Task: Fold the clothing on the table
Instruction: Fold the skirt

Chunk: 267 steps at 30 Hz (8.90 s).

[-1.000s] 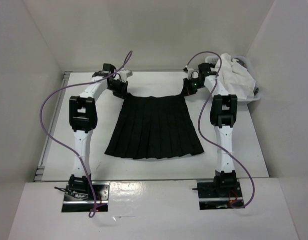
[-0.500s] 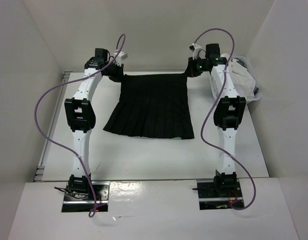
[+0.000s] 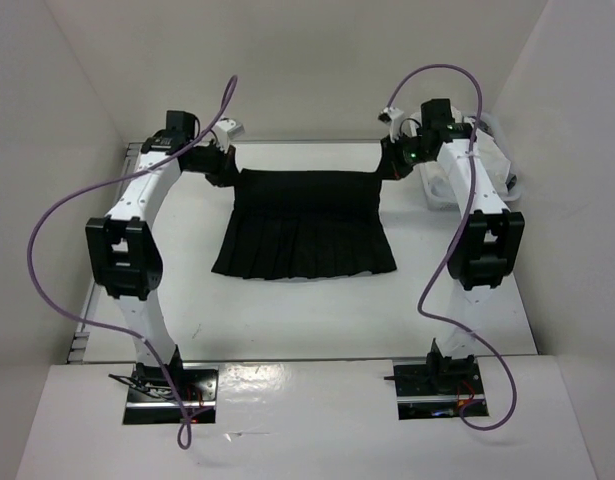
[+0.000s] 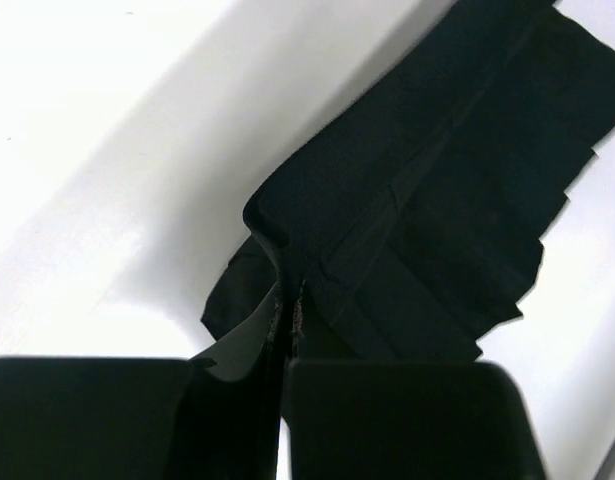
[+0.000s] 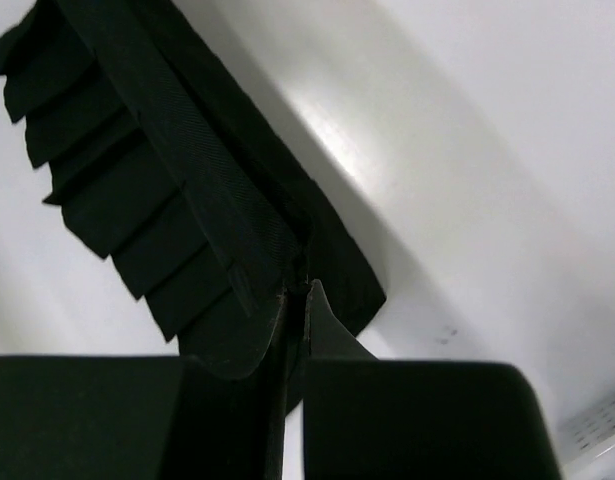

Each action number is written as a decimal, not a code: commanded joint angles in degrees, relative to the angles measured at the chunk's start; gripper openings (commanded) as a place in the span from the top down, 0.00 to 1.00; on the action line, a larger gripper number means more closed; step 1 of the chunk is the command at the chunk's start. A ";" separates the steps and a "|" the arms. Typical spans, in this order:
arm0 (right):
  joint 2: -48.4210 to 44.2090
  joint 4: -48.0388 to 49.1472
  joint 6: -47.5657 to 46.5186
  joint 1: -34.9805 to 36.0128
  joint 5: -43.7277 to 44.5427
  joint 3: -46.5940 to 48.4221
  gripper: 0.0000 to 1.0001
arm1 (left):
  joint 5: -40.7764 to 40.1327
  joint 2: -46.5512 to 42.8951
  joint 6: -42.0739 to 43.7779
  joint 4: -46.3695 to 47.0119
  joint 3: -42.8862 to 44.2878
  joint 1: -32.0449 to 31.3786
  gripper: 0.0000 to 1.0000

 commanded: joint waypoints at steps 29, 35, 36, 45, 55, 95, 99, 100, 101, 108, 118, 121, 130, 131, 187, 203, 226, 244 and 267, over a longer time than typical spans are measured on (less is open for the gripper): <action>-15.79 -21.89 -19.44 23.81 17.31 -38.85 0.95 | -24.14 -36.36 19.09 -16.02 -37.68 -16.78 0.90; -18.43 -21.89 -16.89 26.97 19.32 -42.98 0.79 | -25.73 -43.12 14.60 -17.95 -40.40 -23.72 0.84; -19.04 -21.89 -16.28 26.98 19.33 -43.94 0.74 | -25.73 -43.83 14.60 -18.91 -40.41 -23.73 0.79; -19.04 -21.89 -13.03 29.88 18.01 -47.38 0.40 | -24.23 -52.35 13.37 -19.45 -43.92 -23.03 0.49; -20.36 -21.89 -7.66 32.77 26.62 -32.55 0.32 | -42.32 -60.36 6.17 -8.92 -44.45 -14.07 0.29; -9.73 -4.76 21.70 47.98 20.03 -31.11 0.02 | -32.76 -39.00 -18.19 -1.61 -32.32 15.82 0.00; -8.33 -4.05 24.85 49.13 24.42 -32.52 0.00 | -32.76 -39.00 -18.19 -0.55 -34.08 16.35 0.00; -7.80 -3.35 24.86 49.13 24.43 -33.13 0.00 | -32.76 -38.48 -18.19 -0.55 -34.08 16.35 0.00; -7.79 -2.47 25.64 49.13 24.95 -33.14 0.00 | -33.37 -38.47 -18.19 -0.55 -34.60 16.35 0.00; -0.77 2.54 29.52 49.13 29.60 -33.32 0.00 | -35.39 -39.17 -18.19 -0.02 -36.27 16.35 0.00; 6.80 7.99 32.07 47.73 36.73 -30.24 0.00 | -36.45 -43.31 -18.19 -0.02 -39.00 16.35 0.00; 7.94 7.99 30.76 44.83 41.03 -25.86 0.00 | -36.45 -43.83 -17.66 -0.02 -39.61 16.35 0.00; 14.18 6.85 25.49 37.01 48.24 -9.78 0.00 | -34.70 -43.31 -17.66 1.02 -39.09 16.35 0.00; 15.49 6.85 24.35 36.30 48.25 -8.54 0.00 | -34.00 -43.31 -17.66 1.03 -39.09 16.35 0.00; -21.24 -2.90 4.03 16.52 23.81 -28.13 0.00 | 1.07 13.82 0.00 9.99 -7.81 6.59 0.20; -22.29 -0.45 4.56 15.99 24.43 -30.41 0.00 | -3.74 11.99 -1.30 7.97 -11.93 4.13 1.00; -0.42 5.53 8.78 3.16 8.97 -18.29 0.00 | -14.83 0.12 -20.56 9.47 -24.15 7.21 1.00; 9.96 6.59 7.72 3.16 7.47 -15.56 0.00 | -13.69 -0.50 -20.03 9.47 -26.79 7.21 1.00; 16.64 2.55 4.82 9.23 -0.88 -15.21 0.12 | -12.02 -0.50 -18.98 9.47 -27.84 7.21 1.00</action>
